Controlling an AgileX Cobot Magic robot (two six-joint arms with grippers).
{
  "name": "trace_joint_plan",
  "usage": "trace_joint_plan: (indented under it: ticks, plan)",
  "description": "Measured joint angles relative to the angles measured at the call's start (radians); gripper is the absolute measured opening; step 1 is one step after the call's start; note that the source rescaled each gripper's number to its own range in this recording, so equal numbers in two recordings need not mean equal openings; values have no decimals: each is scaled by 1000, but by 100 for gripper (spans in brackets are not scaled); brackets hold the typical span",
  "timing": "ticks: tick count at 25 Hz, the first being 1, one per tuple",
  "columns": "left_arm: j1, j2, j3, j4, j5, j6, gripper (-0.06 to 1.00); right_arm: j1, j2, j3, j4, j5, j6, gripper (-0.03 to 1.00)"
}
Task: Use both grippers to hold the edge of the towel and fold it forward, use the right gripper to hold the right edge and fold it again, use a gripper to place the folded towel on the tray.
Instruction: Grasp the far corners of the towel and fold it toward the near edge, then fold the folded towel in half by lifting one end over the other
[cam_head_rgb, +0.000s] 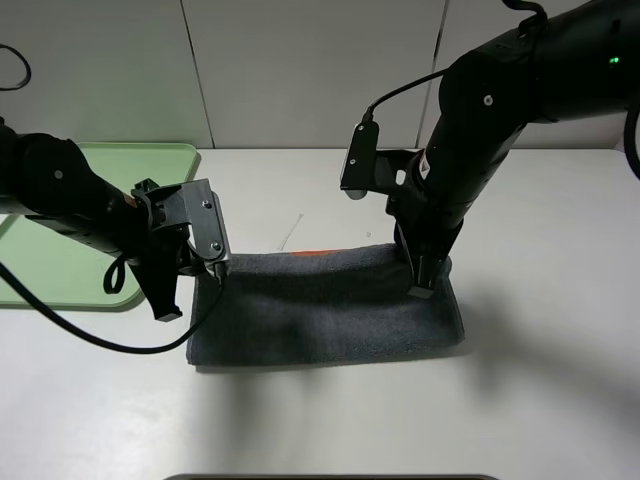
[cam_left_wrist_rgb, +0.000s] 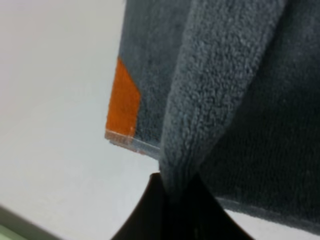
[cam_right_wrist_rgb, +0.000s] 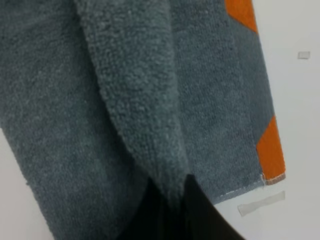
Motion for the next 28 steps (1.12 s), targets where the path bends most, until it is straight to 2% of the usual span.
trace_joint_plan:
  ticks: [12, 16, 17, 18, 19, 20, 21, 22, 23, 25, 28]
  plan:
    - [0, 33, -7, 0, -32, 0, 1, 0, 25, -1, -35, -32, 4, 0]
    - [0, 33, -7, 0, -34, 0, 8, 0, 25, -1, -64, -36, 12, 3]
    - [0, 33, -7, 0, -35, 0, 14, 0, 25, -1, -76, -39, 26, 8]
    - [0, 33, -7, 0, -36, 0, 22, 0, 25, -1, -89, -43, 48, 18]
    - [0, 33, -7, 3, -36, 1, 31, 0, 25, -1, -109, -47, 85, 36]
    - [0, 31, -7, 3, -39, 2, 43, 0, 25, -1, -138, -53, 134, 59]
    - [0, 26, -7, 3, -46, 2, 56, 0, 25, -1, -177, -64, 192, 76]
    - [0, 21, -7, 3, -54, 3, 68, 0, 25, -1, -216, -75, 241, 84]
    - [0, 19, -8, 3, -70, 3, 77, 0, 25, -1, -263, -84, 306, 91]
    - [0, 18, -10, 3, -97, 3, 91, 0, 25, -1, -333, -94, 381, 97]
    - [0, 18, -10, 3, -106, 3, 98, 0, 26, -1, -377, -98, 447, 99]
